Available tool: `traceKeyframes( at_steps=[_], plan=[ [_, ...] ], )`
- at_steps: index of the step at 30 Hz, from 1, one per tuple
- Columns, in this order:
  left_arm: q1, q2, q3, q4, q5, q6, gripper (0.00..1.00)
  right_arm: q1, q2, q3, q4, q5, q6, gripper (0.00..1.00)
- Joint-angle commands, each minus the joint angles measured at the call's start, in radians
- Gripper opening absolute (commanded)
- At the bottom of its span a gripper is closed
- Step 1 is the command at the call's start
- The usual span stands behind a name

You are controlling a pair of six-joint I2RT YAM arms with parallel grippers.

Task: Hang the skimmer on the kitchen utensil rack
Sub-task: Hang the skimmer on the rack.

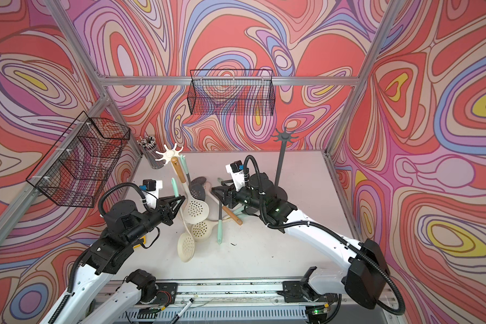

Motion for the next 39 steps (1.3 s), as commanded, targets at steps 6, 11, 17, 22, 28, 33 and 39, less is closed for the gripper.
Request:
traceKeyframes(
  at_steps=[6,11,17,22,28,33,39],
  plan=[
    [-0.004,-0.018,0.087,-0.155,-0.194,0.081,0.04,-0.002,0.020,0.034,-0.092,0.174,-0.143,0.55],
    [-0.005,-0.017,0.104,-0.136,-0.234,0.101,0.04,-0.002,0.038,0.021,-0.074,0.181,-0.178,0.56],
    [-0.004,0.014,0.140,-0.099,-0.240,0.121,0.03,-0.002,0.067,0.018,-0.070,0.223,-0.213,0.56],
    [-0.003,0.041,0.178,-0.098,-0.251,0.148,0.03,-0.002,0.092,0.016,-0.057,0.234,-0.250,0.55],
    [-0.005,0.091,0.223,-0.097,-0.228,0.192,0.04,-0.003,0.111,0.006,-0.039,0.231,-0.271,0.56],
    [-0.005,0.137,0.242,-0.086,-0.197,0.210,0.04,-0.007,0.117,0.001,-0.026,0.220,-0.280,0.56],
    [-0.006,0.164,0.253,-0.060,-0.184,0.217,0.04,-0.010,0.112,-0.011,-0.012,0.209,-0.279,0.56]
  ],
)
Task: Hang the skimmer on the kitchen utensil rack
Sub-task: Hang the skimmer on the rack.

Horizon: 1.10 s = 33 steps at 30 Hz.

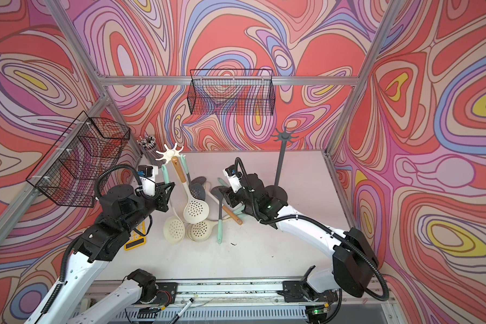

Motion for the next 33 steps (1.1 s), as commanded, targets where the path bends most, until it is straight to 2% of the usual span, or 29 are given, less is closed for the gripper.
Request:
traceKeyframes(
  at_steps=[1,19,33],
  plan=[
    [-0.006,0.005,0.036,0.042,0.021,0.027,0.04,-0.005,-0.001,-0.020,0.028,-0.012,-0.021,0.56],
    [-0.006,0.037,0.081,0.013,0.023,0.056,0.04,-0.006,-0.009,-0.043,0.042,-0.038,-0.007,0.56],
    [-0.005,0.020,0.058,-0.025,-0.064,0.039,0.03,-0.005,-0.018,-0.048,0.039,-0.044,-0.008,0.56]
  ],
)
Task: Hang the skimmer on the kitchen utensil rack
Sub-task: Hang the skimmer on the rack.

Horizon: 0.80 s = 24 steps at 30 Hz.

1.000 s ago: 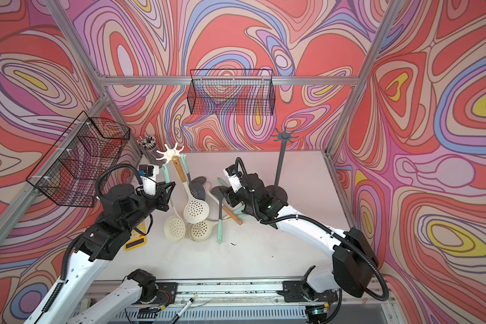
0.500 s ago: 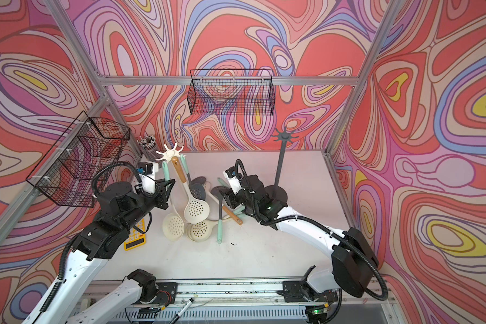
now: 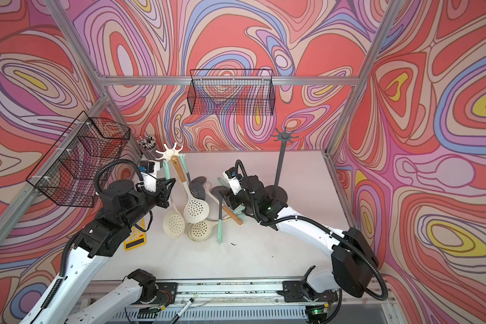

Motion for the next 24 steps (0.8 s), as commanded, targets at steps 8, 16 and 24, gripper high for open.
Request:
traceKeyframes(
  at_steps=[8,16,24],
  plan=[
    [-0.001,-0.012,0.007,-0.042,-0.045,0.015,0.03,-0.004,-0.006,-0.003,0.010,-0.021,-0.002,0.56],
    [0.000,0.024,0.015,-0.041,-0.032,0.020,0.03,-0.004,-0.019,-0.011,0.007,-0.020,-0.003,0.56],
    [0.000,0.054,0.048,-0.059,-0.056,0.037,0.03,-0.004,-0.032,-0.015,0.003,-0.025,-0.005,0.56]
  ],
)
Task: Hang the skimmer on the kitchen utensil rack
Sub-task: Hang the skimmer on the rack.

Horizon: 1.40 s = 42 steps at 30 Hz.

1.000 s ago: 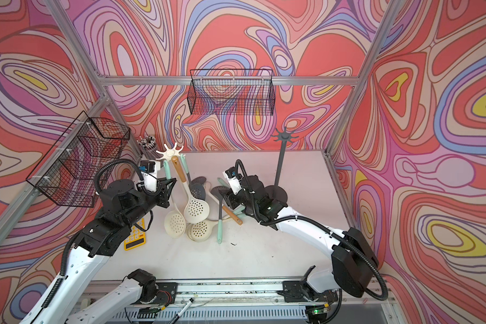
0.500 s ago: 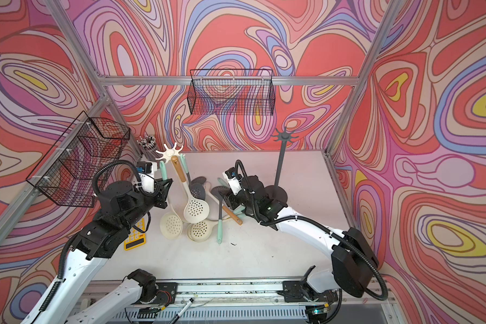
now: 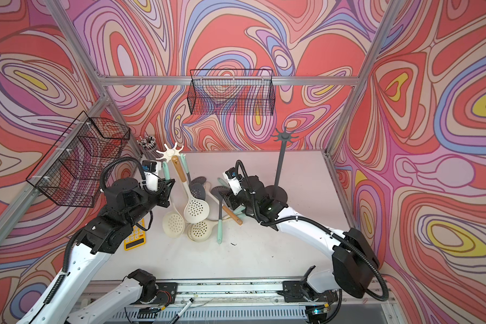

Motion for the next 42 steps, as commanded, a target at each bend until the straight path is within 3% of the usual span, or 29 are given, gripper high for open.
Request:
traceKeyframes(
  at_steps=[1,17,23,42],
  plan=[
    [0.000,0.015,0.035,-0.027,-0.022,0.029,0.03,-0.004,-0.024,-0.006,-0.001,-0.013,-0.008,0.56],
    [0.003,0.051,0.054,-0.059,-0.045,0.023,0.02,-0.004,-0.035,-0.017,0.004,-0.018,0.003,0.56],
    [0.010,0.046,0.040,-0.054,-0.042,0.015,0.08,-0.004,-0.041,-0.019,-0.003,-0.007,0.003,0.56],
    [0.041,0.052,0.070,-0.065,-0.027,0.022,0.61,-0.004,-0.019,0.023,-0.091,0.083,0.024,0.57]
  ],
)
